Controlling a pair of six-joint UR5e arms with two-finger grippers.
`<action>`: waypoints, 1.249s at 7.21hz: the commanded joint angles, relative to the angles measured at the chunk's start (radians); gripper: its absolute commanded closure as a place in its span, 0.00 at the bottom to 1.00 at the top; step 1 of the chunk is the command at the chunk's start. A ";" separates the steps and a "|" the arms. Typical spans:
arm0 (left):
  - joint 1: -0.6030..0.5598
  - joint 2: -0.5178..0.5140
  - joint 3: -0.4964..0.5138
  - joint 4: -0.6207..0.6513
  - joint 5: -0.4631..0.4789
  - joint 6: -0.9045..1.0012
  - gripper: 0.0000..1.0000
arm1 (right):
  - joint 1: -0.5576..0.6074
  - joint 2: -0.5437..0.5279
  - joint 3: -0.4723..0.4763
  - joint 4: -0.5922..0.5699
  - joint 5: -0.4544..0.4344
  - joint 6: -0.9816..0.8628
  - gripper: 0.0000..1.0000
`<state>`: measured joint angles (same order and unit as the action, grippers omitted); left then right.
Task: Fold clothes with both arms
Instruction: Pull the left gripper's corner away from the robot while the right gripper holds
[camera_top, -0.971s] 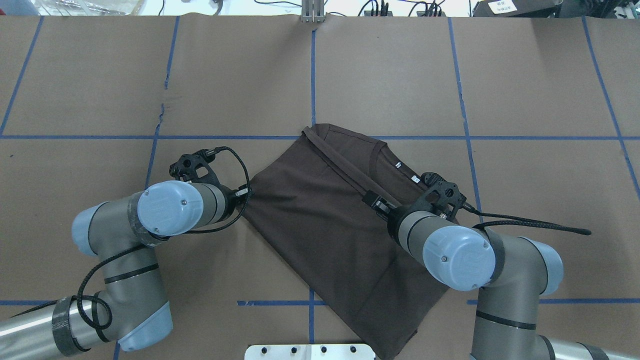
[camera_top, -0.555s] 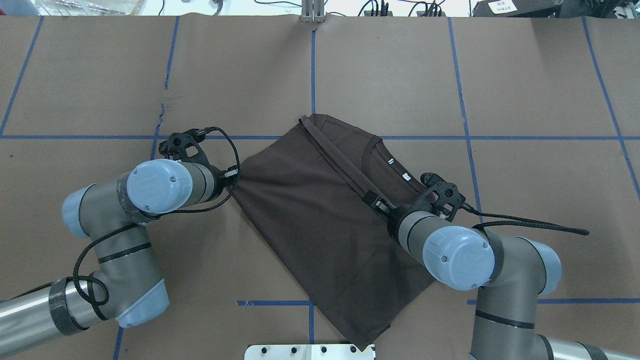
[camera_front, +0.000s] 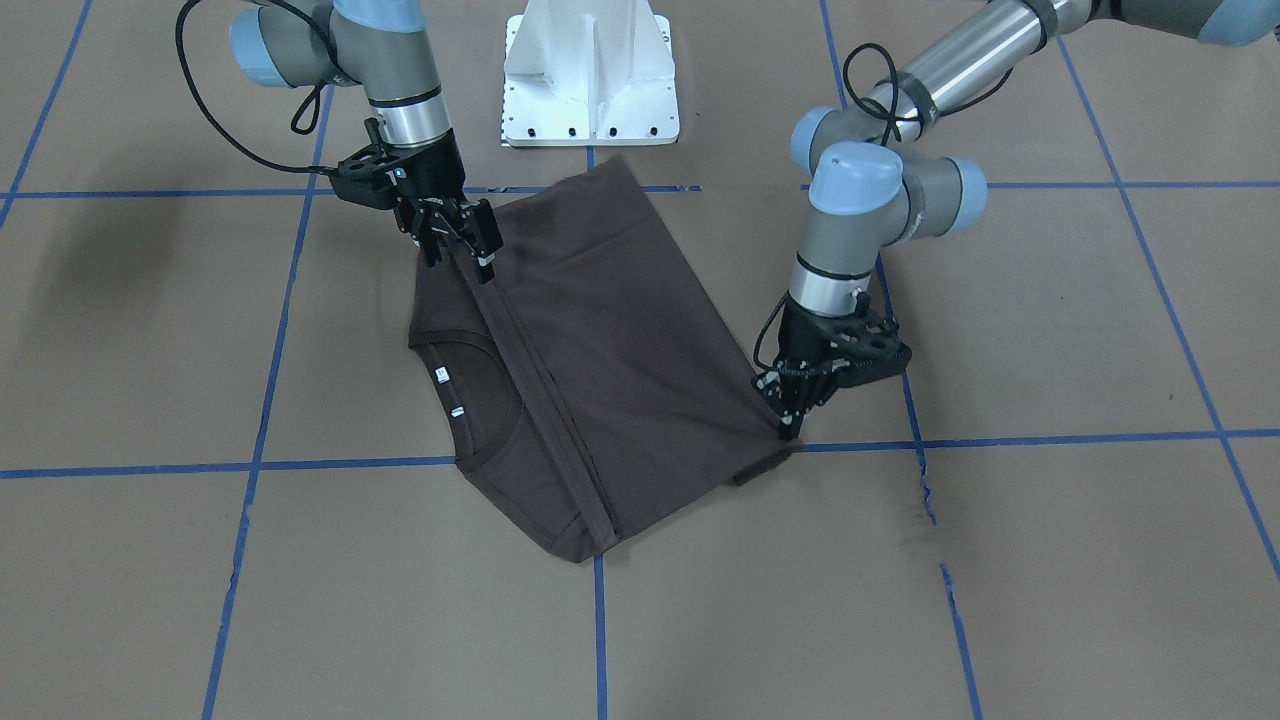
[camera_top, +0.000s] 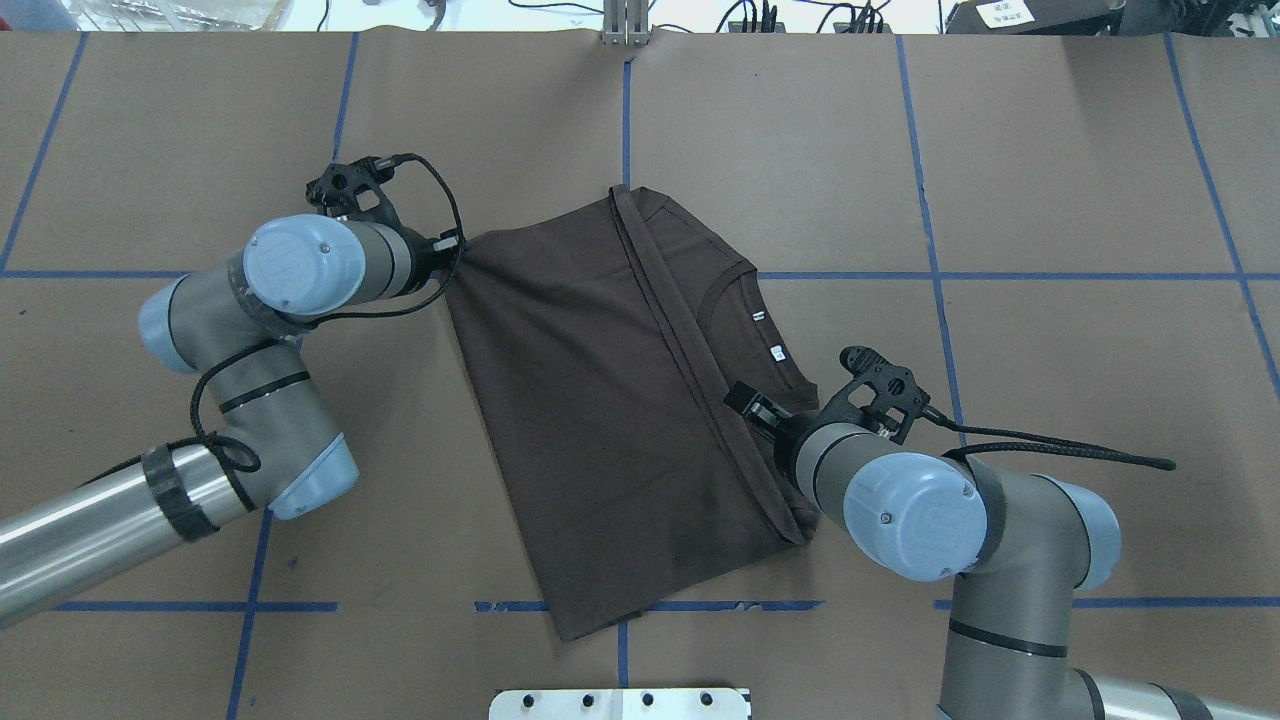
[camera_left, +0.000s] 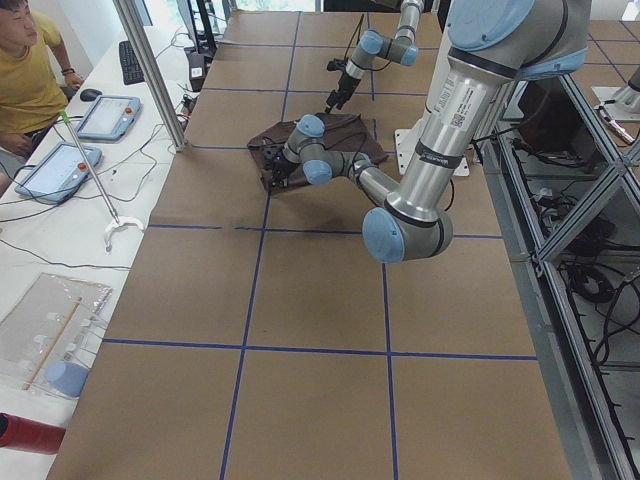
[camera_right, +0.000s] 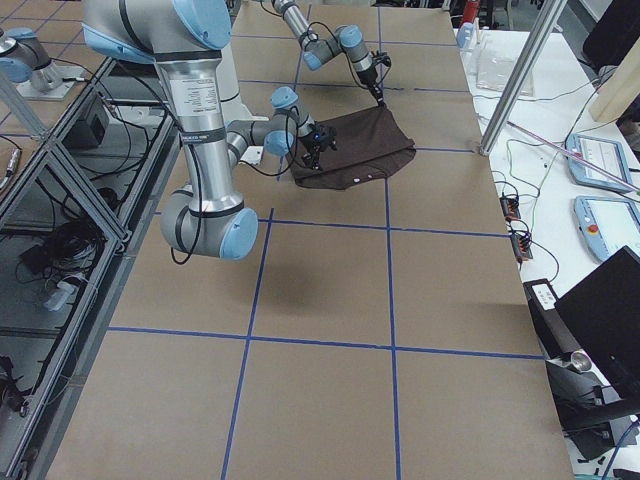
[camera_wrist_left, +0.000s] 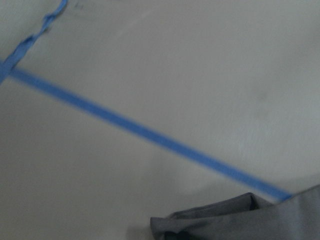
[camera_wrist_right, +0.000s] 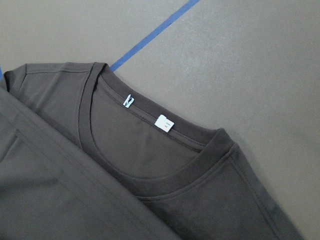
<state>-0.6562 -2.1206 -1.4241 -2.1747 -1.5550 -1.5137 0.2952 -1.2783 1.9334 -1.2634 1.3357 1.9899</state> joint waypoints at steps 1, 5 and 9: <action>-0.078 -0.199 0.286 -0.132 0.001 0.096 1.00 | -0.001 0.020 -0.023 0.001 -0.006 -0.002 0.00; -0.117 -0.285 0.429 -0.247 0.038 0.158 0.68 | -0.019 0.178 -0.138 0.028 -0.138 -0.010 0.00; -0.102 -0.147 0.248 -0.551 -0.122 0.087 0.01 | -0.011 0.262 -0.163 0.012 -0.136 -0.119 0.00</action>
<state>-0.7580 -2.3034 -1.1067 -2.6920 -1.6605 -1.4175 0.2814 -1.0429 1.7766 -1.2383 1.1937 1.9546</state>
